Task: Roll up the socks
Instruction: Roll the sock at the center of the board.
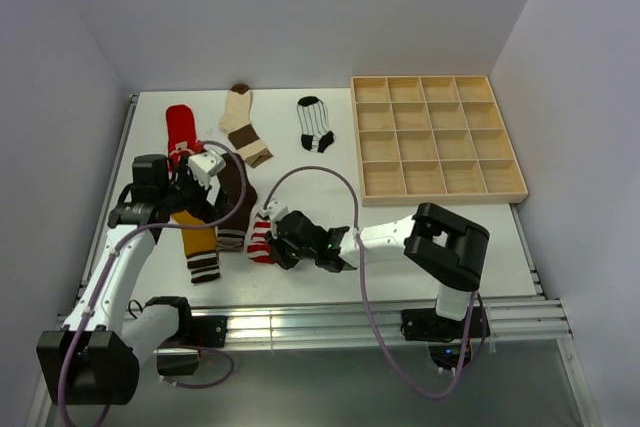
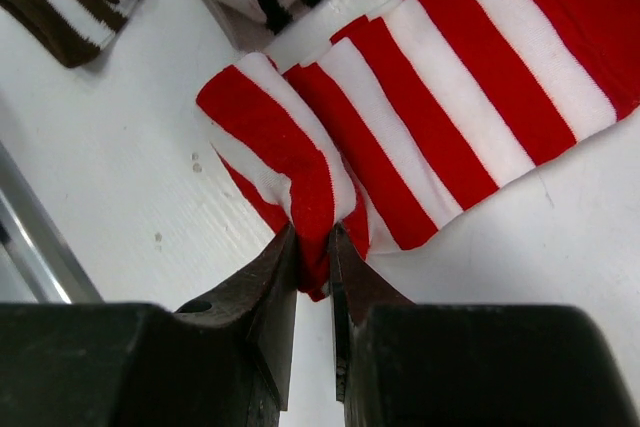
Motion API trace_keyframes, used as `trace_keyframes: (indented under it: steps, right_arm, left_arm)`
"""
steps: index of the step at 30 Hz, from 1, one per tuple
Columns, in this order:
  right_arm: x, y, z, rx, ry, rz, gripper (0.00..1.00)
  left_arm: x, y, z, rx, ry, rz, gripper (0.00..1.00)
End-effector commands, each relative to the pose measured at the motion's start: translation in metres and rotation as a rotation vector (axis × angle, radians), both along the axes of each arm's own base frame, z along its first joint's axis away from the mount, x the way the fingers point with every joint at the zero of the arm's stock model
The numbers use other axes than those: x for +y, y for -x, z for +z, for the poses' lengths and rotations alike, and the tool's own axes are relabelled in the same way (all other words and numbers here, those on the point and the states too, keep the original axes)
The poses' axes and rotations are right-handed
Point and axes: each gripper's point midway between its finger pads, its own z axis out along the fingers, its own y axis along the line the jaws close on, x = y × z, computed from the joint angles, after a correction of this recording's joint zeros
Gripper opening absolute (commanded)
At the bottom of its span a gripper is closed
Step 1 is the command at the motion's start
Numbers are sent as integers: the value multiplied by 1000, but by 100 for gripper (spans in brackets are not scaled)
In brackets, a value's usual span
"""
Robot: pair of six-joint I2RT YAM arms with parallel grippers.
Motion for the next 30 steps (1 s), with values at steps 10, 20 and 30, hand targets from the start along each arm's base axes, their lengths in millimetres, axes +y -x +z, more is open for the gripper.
trace_keyframes:
  steps: [10, 20, 30]
  right_arm:
    - [-40, 11, -20, 328, 95, 20, 0]
    - [-36, -5, -9, 524, 103, 59, 0]
    - [-36, -13, -8, 632, 128, 58, 0]
  left_arm:
    - [-45, 77, -35, 13, -98, -506, 97]
    - [-71, 86, -62, -39, -163, -693, 89]
    - [-91, 63, -85, -80, -239, -568, 59]
